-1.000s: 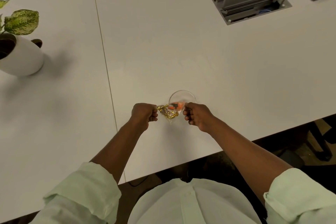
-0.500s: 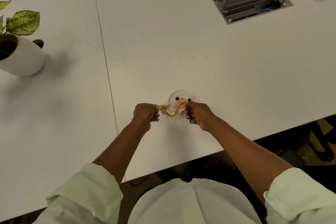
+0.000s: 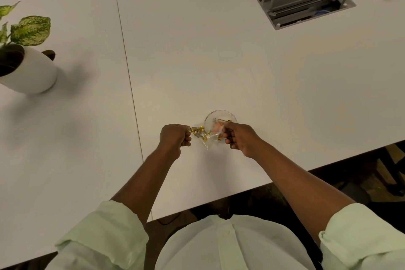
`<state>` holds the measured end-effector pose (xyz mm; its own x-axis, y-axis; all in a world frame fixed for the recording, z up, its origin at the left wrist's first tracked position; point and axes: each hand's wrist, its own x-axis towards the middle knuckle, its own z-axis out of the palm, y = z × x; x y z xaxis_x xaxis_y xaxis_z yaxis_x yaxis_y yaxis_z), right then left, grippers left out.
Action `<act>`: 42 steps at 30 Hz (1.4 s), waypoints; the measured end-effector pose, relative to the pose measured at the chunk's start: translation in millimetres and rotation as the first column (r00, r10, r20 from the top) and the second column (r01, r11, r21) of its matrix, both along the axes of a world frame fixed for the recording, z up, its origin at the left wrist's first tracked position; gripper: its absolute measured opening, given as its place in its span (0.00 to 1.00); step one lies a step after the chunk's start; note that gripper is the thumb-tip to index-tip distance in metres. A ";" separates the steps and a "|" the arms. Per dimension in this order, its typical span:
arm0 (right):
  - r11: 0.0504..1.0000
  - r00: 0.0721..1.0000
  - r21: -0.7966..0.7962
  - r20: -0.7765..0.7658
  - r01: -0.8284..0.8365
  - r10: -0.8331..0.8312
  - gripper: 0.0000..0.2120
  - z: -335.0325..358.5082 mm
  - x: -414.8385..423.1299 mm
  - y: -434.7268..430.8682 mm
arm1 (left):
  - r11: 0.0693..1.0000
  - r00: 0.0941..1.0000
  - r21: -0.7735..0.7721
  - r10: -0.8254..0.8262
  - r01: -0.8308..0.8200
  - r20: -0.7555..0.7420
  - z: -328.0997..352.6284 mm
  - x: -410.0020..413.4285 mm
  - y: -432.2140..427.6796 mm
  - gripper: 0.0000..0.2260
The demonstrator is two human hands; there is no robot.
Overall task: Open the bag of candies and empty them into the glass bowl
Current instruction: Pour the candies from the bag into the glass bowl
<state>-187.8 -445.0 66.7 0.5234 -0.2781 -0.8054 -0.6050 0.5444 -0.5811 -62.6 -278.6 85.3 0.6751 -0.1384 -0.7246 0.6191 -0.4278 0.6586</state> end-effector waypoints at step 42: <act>1.000 0.999 -0.019 0.036 -0.003 0.004 0.06 -16.0 8.8 -10.5 | 0.991 0.985 0.103 -0.095 0.080 0.145 3.1 24.0 -11.6 0.04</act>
